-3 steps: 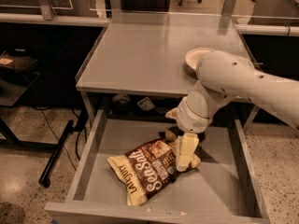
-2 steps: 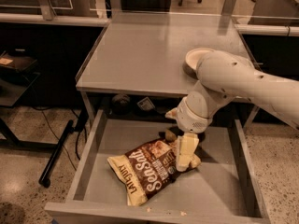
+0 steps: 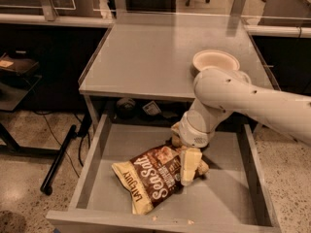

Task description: Pick brown chip bag from top drawer and place on counter

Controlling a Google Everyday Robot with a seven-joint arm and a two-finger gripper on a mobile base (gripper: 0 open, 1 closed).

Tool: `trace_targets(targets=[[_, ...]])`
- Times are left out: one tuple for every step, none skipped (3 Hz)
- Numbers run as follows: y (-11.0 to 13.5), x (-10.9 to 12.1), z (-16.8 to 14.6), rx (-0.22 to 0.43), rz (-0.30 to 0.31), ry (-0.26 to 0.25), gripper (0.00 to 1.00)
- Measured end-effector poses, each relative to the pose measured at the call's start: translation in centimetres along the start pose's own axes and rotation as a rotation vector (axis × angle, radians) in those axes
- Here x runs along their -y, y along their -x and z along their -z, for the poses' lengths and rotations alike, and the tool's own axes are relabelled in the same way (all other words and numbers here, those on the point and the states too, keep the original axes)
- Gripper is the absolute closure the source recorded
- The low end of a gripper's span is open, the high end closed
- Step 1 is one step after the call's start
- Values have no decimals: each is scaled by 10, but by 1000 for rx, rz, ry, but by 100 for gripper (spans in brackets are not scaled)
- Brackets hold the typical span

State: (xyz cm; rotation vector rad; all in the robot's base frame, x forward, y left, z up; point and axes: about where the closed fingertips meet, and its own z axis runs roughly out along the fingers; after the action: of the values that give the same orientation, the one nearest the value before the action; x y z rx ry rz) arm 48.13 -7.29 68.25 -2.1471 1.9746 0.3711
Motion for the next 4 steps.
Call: trace_targets(targets=[[-8,2,-14,-19,1,-3,0],[-14,3,-23,-30,1,-4,0],[-23,0,-38,1,-17,3,0],[-29,0,-50,22,-29,14,0]])
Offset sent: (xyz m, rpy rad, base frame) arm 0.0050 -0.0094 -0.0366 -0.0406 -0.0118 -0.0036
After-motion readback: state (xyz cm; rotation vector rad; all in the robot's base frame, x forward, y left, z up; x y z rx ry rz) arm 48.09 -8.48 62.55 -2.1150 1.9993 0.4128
